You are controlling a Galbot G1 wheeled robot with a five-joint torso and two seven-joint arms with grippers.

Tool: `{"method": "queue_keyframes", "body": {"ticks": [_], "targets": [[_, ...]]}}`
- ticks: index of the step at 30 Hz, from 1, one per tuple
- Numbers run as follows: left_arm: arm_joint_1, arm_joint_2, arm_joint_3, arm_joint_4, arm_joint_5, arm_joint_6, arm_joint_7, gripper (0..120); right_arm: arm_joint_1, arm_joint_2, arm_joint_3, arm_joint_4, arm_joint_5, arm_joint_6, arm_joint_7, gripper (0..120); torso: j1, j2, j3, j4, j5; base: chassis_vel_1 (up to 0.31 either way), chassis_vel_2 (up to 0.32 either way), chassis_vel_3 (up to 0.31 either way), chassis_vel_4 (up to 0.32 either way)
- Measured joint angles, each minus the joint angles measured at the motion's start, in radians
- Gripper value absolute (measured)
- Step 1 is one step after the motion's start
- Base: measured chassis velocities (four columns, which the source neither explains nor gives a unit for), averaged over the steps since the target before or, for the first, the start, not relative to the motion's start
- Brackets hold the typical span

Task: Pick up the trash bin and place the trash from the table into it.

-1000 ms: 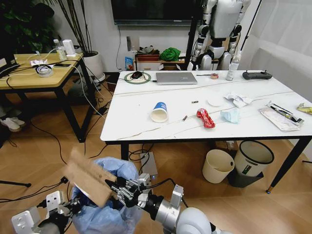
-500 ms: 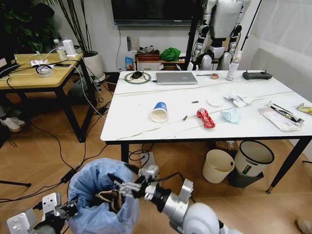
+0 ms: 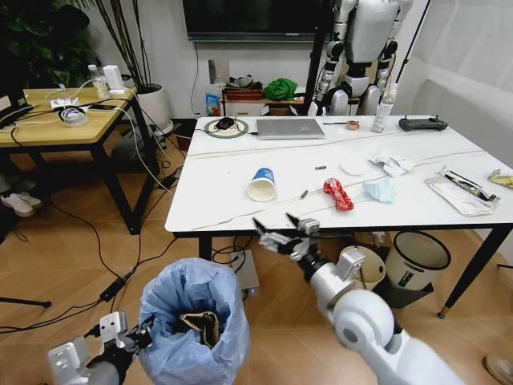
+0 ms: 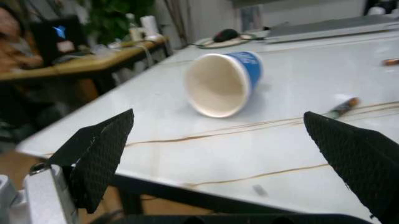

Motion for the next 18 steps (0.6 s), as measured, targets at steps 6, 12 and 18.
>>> {"method": "queue_keyframes", "body": {"ticks": [6, 12, 18], "targets": [[-0.002, -0.003, -0.001, 0.001, 0.018, -0.008, 0.007, 0, 0.136, 0.048, -0.033, -0.102, -0.004, -0.118, 0.065, 100, 0.000, 0.000, 0.000, 0.0006, 0.0000, 0.000, 0.000, 0.000, 0.000], [-0.011, 0.004, -0.005, 0.005, 0.010, -0.008, 0.007, 0, 0.238, 0.102, -0.064, -0.186, 0.026, -0.141, 0.065, 100, 0.000, 0.000, 0.000, 0.0003, -0.0003, 0.000, 0.000, 0.000, 0.000], [-0.014, 0.003, -0.005, 0.006, -0.002, -0.005, 0.005, 0, 0.366, 0.169, -0.096, -0.294, 0.037, -0.149, 0.043, 100, 0.000, 0.000, 0.000, 0.0005, -0.0002, 0.000, 0.000, 0.000, 0.000]]}}
